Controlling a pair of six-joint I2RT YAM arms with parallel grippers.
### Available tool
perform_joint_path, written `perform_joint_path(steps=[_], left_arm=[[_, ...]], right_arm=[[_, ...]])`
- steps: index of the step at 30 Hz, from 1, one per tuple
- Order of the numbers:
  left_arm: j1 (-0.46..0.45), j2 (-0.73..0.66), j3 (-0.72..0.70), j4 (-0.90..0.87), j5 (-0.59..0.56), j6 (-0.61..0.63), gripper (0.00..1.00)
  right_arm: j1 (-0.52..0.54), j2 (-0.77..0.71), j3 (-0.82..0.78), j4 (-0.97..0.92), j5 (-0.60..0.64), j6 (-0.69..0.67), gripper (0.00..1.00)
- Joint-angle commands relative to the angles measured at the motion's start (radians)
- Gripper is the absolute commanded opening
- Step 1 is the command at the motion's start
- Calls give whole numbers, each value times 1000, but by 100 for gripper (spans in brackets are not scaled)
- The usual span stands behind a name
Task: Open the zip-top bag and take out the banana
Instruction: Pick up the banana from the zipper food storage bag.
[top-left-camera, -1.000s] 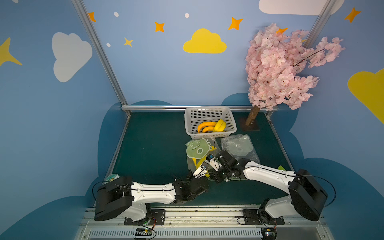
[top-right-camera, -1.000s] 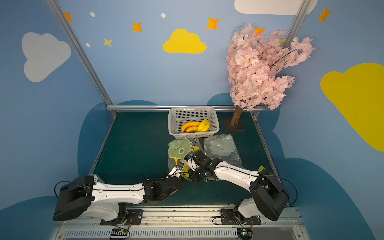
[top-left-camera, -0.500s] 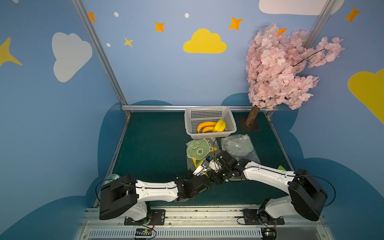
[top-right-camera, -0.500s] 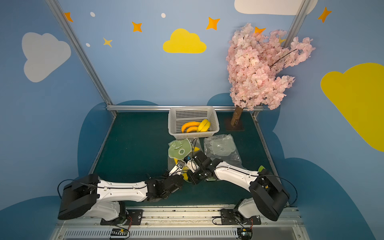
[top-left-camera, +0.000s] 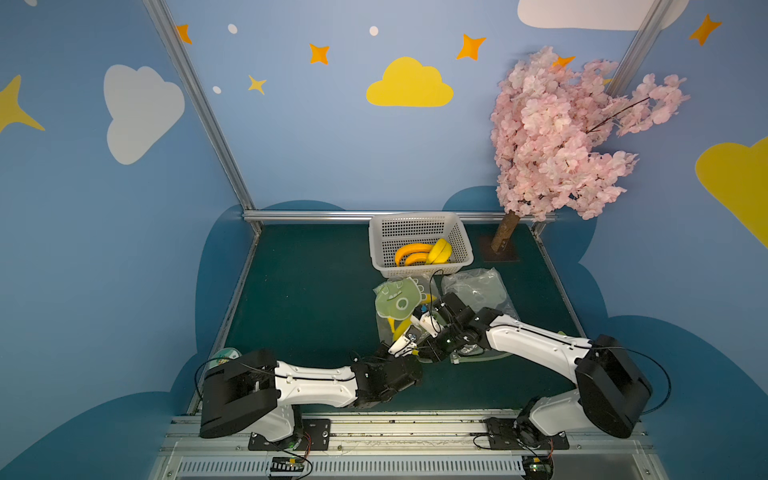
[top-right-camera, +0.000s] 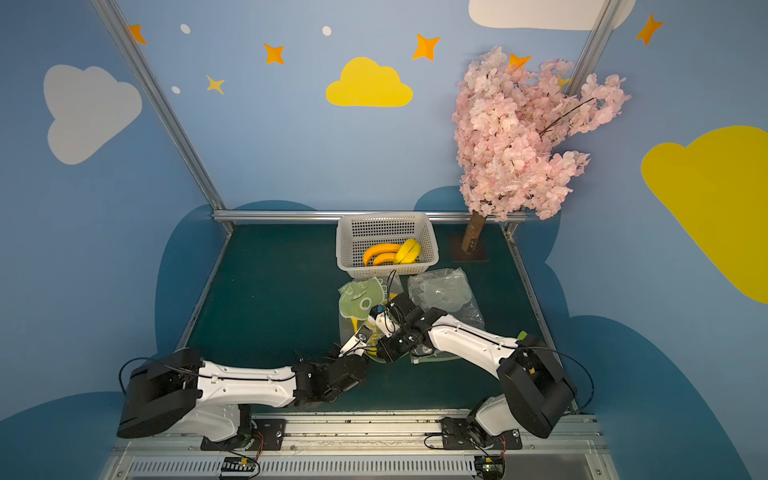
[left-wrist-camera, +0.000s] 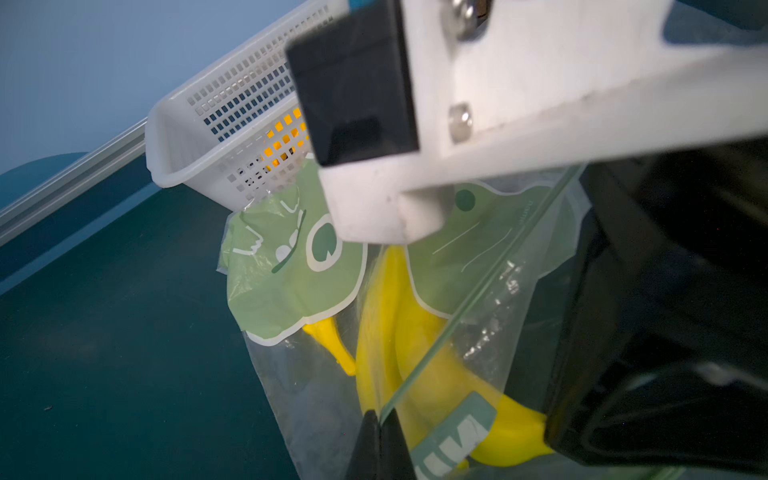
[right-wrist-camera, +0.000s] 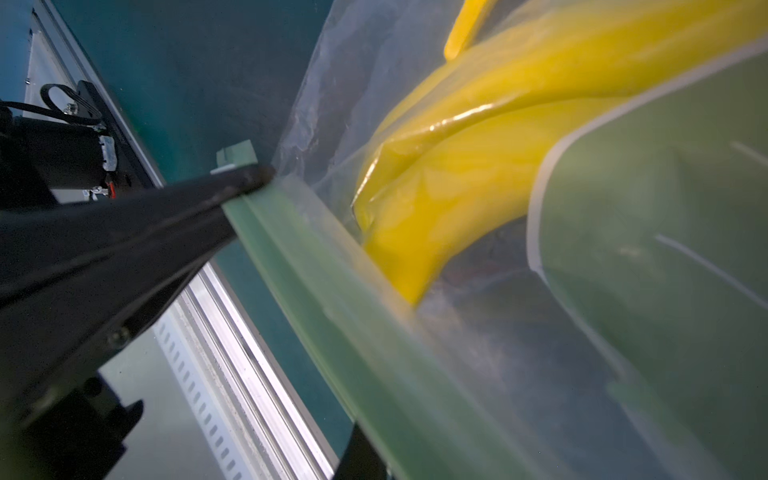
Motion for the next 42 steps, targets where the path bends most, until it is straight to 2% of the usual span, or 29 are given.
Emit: perform_joint_path(steps=[1,4,8,15,20,25,30,37,40,42], left_arm=[[13,48,-2,-124,-75,-30,3],[28,88,19,-150,-88,-62,3],[61,93,12,-108,-78,-63,3],[112,-31,-46,-47,-11,-40,3],[118,-56,-61,-52,2,-22,3],[118,-13,-67,-29,13,-28,3],[134,5,-67,-13,21,-33,3],[206,-43,-120,52,97,-20,3],[227,-75,-152,88,148,-7,3],[230,-90,-155,92,166,5,3]], right_arm=[[-19,-24,16,-53,-25,30,0],[-14,-60,-12,-69,-77,15,0],[-11,-105,-54,-111,-85,-5,0],[-20,-167,-106,-108,-65,-6,0],[-35,-212,-116,-94,-61,0,0],[-51,-289,-158,-14,-143,38,0],[-53,-343,-232,68,-200,143,0],[-55,-392,-241,30,-259,83,0],[-56,-431,-254,90,-271,116,0],[-55,-456,-284,193,-300,129,0]])
